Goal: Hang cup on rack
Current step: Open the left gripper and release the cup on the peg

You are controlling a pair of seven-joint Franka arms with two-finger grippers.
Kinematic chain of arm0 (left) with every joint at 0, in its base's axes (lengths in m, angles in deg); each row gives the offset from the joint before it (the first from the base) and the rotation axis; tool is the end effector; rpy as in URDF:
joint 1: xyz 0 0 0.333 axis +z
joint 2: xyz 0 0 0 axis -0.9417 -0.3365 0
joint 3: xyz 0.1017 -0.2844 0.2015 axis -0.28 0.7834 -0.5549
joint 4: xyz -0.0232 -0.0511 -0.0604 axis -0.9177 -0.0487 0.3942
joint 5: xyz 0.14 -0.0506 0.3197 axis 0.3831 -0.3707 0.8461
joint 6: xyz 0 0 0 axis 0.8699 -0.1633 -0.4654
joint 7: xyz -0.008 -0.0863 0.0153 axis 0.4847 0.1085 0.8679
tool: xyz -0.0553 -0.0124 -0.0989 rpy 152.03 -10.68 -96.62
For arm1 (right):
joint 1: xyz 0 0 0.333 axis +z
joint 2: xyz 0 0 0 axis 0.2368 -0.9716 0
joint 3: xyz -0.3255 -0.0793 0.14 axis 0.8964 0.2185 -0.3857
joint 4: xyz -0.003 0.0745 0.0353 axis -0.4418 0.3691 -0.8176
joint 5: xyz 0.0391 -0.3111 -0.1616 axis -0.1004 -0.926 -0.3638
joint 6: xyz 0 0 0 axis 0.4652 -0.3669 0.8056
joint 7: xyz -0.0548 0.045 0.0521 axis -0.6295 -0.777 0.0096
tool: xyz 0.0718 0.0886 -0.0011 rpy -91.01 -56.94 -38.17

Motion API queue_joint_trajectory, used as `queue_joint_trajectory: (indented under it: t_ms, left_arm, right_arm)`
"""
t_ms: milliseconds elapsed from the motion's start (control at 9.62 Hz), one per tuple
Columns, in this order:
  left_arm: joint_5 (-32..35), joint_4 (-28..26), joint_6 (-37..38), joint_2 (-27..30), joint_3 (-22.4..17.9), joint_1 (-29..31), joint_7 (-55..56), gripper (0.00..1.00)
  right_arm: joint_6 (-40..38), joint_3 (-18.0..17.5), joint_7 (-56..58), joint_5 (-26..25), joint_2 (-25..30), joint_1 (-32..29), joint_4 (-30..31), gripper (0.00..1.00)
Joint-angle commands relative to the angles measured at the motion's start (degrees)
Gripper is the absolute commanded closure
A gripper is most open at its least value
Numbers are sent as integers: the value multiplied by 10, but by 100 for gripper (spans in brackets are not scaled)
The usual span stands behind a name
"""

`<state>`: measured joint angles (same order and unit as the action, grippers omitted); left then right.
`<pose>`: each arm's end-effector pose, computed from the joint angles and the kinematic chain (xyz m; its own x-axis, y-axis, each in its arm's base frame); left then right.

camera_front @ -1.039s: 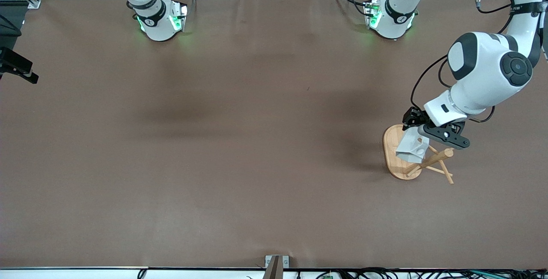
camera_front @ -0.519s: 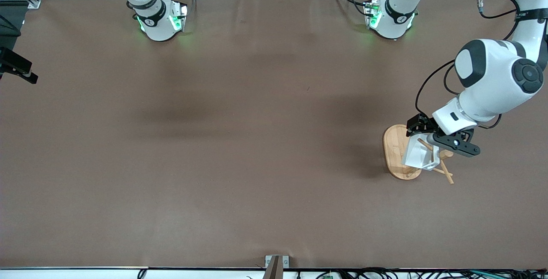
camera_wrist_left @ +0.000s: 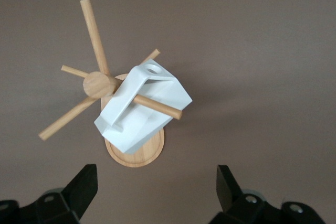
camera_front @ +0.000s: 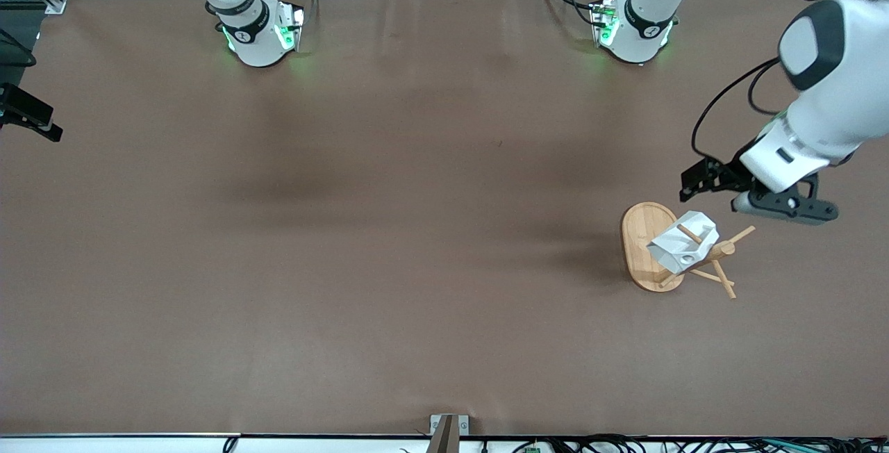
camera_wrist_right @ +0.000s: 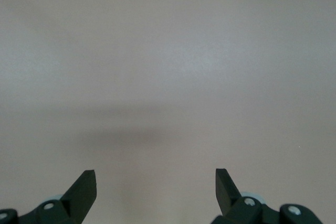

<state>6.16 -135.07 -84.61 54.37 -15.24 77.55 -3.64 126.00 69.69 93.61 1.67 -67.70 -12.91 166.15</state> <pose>0.5422 -0.0621 0.5677 0.9839 -0.1407 0.1106 -0.1532 -0.9816 0.1142 0.5084 -0.0573 0.6950 0.9994 0.0069 0.0334 0.0068 -1.0000 0.0021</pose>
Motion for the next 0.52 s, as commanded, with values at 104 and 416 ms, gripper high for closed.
queue_joint_trajectory:
  t_ms: [104,416]
  left_arm:
    - [1,-3,29,37,-28,-3,-2,0]
    - [0,9,101,89,-53,-2,-3,0]
  right_arm:
    - [4,-3,-10,-9,5,-3,5,0]
    - [4,-4,-10,-9,5,-3,5,0]
